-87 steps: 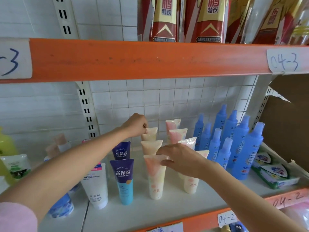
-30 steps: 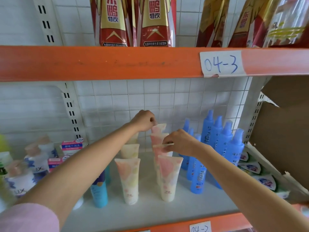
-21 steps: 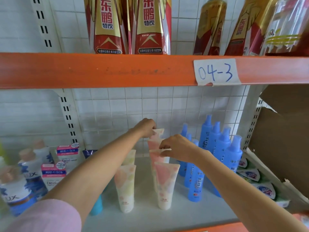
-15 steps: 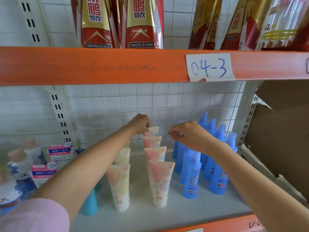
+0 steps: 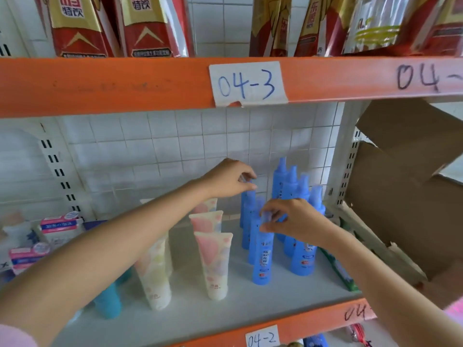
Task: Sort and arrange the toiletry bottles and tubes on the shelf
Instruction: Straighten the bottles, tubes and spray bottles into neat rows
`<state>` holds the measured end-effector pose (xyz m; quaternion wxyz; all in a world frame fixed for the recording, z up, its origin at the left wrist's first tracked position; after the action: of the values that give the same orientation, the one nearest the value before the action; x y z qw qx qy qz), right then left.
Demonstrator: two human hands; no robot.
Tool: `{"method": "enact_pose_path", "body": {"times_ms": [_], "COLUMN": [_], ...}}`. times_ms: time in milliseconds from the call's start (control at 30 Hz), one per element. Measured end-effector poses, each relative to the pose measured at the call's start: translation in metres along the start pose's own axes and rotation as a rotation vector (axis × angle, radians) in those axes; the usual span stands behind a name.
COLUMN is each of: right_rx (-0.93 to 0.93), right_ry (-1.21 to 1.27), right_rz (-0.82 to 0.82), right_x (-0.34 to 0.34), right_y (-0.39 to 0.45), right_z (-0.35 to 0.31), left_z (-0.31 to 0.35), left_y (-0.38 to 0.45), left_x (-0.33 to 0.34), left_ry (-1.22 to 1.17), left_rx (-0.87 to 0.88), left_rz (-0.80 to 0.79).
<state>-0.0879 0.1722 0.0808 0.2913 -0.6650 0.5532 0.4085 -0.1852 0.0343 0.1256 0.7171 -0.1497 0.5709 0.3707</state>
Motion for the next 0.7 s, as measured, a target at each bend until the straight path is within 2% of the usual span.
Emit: {"method": "enact_pose_path", "body": {"times_ms": [333, 467, 700], "right_rx": [-0.105, -0.144, -0.125], "right_ry": [0.043, 0.086, 0.1], "right_rz": [0.087, 0.064, 0.016], "right_x": [0.01, 0.008, 0.007], "right_y": [-0.002, -0.01, -0.019], "right_z": [0.006, 0.011, 0.025], "left_z": [0.029, 0.029, 0.022], "left_y": [0.003, 0.0, -0.007], "left_x": [0.026, 0.026, 0.026], "left_ry": [-0.011, -0.012, -0.157], "left_rx": [-0.047, -0.119, -0.248], "left_rz": [0.017, 0.037, 0.078]}}
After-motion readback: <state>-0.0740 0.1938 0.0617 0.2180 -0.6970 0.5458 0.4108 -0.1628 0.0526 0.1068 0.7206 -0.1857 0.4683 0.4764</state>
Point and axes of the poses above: each hand's wrist, its own y-axis towards the middle knuckle, its own x-axis out of the palm, z = x × y, the point moved 3 cm from there along y, towards the middle knuckle, and after that the axes turned 5 degrees about -z, right-handed, at the moved point
